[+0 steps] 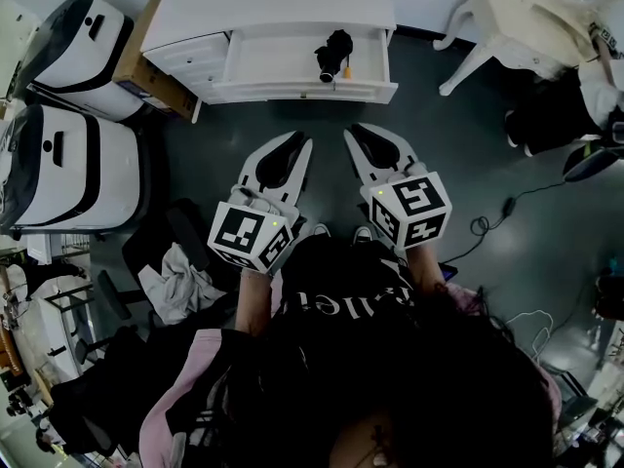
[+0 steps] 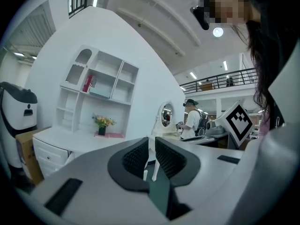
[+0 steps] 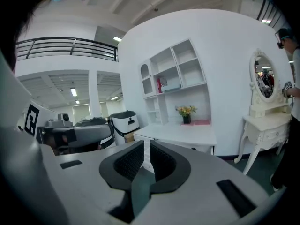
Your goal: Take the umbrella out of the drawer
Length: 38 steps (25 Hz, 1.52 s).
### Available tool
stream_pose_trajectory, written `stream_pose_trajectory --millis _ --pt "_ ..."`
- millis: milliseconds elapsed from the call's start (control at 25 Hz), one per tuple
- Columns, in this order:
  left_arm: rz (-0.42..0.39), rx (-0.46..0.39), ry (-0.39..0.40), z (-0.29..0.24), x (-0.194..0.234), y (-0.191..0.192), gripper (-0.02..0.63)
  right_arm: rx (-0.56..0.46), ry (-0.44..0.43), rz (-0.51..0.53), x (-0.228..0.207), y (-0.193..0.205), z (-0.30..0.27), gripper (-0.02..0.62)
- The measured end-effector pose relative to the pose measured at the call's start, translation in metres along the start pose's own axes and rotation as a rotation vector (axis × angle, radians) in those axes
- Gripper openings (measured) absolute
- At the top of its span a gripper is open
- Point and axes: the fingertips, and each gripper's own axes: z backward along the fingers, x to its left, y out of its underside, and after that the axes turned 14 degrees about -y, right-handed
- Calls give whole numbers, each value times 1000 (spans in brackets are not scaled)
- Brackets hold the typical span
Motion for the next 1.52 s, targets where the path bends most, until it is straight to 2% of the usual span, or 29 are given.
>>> stream_pose_trajectory --millis 520,800,1000,1160,1520 --pt "2 -21 13 16 44 1 40 -33 28 -40 19 7 -30 66" --pt "22 -9 52 3 42 8 40 -22 70 -64 5 12 -25 66" --pt "25 6 65 -21 43 11 40 -10 87 -88 -21 16 -31 66" --pt "26 14 34 -50 53 15 40 0 69 -105 -54 16 -47 66" --pt "16 29 -49 -164 82 12 40 41 1 -103 -168 -11 -104 67"
